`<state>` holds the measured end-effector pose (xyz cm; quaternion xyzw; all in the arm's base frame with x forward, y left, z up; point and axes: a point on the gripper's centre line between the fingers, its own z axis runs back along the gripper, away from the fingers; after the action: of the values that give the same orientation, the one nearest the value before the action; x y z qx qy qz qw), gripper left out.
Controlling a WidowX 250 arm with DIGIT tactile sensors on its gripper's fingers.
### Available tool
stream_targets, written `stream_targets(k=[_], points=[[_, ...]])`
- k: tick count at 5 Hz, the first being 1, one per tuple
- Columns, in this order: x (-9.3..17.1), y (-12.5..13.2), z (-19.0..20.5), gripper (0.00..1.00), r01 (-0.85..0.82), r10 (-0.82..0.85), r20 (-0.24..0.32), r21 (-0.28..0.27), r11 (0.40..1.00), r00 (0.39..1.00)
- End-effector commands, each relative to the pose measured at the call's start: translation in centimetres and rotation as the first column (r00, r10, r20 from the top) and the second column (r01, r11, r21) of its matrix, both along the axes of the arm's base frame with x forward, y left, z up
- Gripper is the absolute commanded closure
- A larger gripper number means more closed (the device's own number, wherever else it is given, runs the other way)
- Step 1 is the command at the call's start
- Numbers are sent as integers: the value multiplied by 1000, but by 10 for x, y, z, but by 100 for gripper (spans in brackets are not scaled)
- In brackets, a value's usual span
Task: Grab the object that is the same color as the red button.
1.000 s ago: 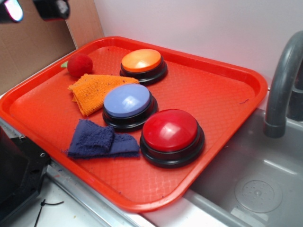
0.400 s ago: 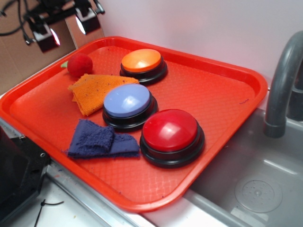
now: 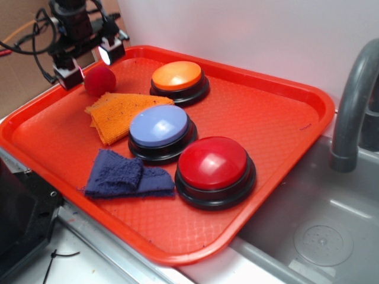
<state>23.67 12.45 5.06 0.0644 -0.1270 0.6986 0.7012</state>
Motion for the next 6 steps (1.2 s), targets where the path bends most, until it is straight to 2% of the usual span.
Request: stream_targets(k=[1, 2, 3, 4, 5, 6], points=[[-5, 24, -18, 12, -40, 40, 15, 44, 998, 999], [-4, 25, -21, 100, -33, 33, 16, 29, 999, 999], [-4, 26, -23, 100, -18, 17, 16, 23, 1000, 1000], [-1, 20, -3, 100, 172, -172, -11, -8, 985, 985], [0, 0, 28, 100, 410, -410, -28, -13, 912, 912], [-1, -22, 47, 100, 623, -623, 25, -97, 776, 781]])
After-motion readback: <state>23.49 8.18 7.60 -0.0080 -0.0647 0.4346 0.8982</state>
